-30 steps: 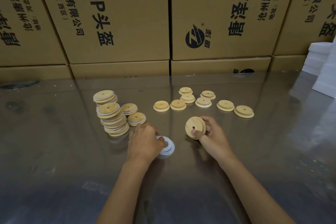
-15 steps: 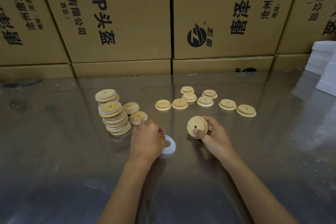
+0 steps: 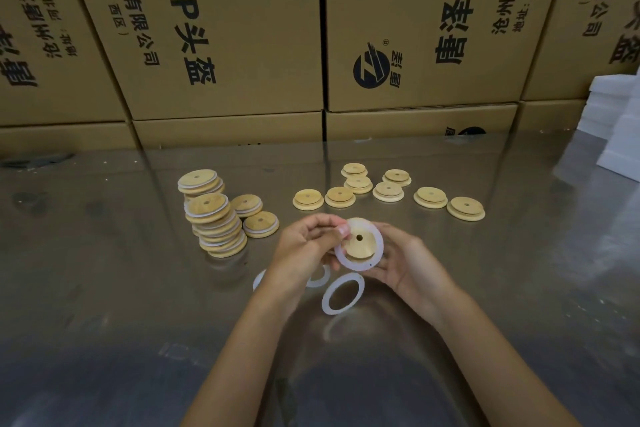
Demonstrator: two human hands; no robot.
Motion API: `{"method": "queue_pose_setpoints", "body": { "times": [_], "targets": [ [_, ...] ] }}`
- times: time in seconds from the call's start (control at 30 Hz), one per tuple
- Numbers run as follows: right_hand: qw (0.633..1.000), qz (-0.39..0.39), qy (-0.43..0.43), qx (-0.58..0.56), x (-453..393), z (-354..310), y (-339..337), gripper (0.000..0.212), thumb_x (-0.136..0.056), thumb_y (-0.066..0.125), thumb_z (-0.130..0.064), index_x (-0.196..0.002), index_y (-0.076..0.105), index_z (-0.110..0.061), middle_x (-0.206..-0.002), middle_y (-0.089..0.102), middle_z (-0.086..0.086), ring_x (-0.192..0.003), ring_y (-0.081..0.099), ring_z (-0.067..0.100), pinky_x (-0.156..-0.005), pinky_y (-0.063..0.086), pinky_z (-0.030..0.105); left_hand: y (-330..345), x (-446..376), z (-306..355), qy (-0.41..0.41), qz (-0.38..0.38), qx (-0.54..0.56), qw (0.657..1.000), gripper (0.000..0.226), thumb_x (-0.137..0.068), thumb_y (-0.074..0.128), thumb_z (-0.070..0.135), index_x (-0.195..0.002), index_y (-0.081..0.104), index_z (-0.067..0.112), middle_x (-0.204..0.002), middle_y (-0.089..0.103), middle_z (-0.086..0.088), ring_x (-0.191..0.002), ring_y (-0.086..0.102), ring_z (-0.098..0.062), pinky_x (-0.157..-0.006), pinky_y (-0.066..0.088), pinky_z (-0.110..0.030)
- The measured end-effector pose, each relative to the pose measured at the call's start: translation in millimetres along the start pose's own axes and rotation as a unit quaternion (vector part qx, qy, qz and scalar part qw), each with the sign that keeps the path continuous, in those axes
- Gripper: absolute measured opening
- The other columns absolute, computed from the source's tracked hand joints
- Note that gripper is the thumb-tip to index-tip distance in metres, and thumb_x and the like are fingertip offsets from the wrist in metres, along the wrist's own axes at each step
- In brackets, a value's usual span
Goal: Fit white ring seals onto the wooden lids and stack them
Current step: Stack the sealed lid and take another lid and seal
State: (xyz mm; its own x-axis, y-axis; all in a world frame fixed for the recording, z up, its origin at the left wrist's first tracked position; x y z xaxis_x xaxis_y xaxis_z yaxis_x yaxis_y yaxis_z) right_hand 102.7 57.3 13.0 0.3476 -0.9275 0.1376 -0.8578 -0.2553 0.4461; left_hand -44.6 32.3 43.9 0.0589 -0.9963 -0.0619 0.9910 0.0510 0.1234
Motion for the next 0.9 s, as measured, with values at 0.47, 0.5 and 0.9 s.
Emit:
{"method": "queue_pose_setpoints", "body": {
  "times": [0.47, 0.5, 0.9],
  "targets": [
    [0.992, -0.077, 0.005, 0.098, 5.7, 7.5, 13.9, 0.029, -0.092, 0.068, -0.011, -0.121, 0.068, -0.012, -0.106, 0.073, 0.015, -0.089, 0.070, 0.021, -0.075, 0.060, 0.033, -12.8, -3.2, -1.0, 0.053, 0.129, -0.082, 0.987, 0.004, -0.080, 0.076, 0.011, -0.084, 0.075, 0.012, -0.072, 0.072, 0.004, -0.060, 0.061, -0.001, -0.051, 0.043, -0.011],
    [0.992, -0.077, 0.003, 0.101, 5.6, 7.4, 13.6, 0.029, -0.091, 0.068, -0.011, -0.120, 0.068, -0.012, -0.105, 0.073, 0.015, -0.090, 0.070, 0.020, -0.075, 0.060, 0.033, -12.8, -3.2, -1.0, 0.053, 0.130, -0.083, 0.987, 0.003, -0.080, 0.076, 0.011, -0.083, 0.075, 0.012, -0.070, 0.071, 0.005, -0.058, 0.060, 0.000, -0.050, 0.042, -0.011],
    [0.994, -0.025, -0.024, 0.104, 2.9, 4.2, 4.8, 0.022, -0.092, 0.068, -0.018, -0.113, 0.072, -0.015, -0.113, 0.071, 0.015, -0.095, 0.069, 0.022, -0.074, 0.058, 0.032, -10.7, -3.8, -0.5, 0.043, 0.071, -0.134, 0.987, 0.023, -0.088, 0.065, 0.005, -0.093, 0.078, 0.023, -0.084, 0.076, 0.009, -0.068, 0.062, 0.006, -0.061, 0.043, -0.008]
  ]
}}
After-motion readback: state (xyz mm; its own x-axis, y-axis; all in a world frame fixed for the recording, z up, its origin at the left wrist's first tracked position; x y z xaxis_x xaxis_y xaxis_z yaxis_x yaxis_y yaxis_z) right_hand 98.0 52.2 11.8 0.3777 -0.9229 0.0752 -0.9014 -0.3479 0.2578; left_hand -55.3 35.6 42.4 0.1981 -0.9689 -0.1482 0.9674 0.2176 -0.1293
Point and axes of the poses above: each hand's wrist, its own x-axis away from the middle knuckle, its own y-axis out of the palm, z = x × y, the point moved 6 cm from there along -x, towards the middle knuckle
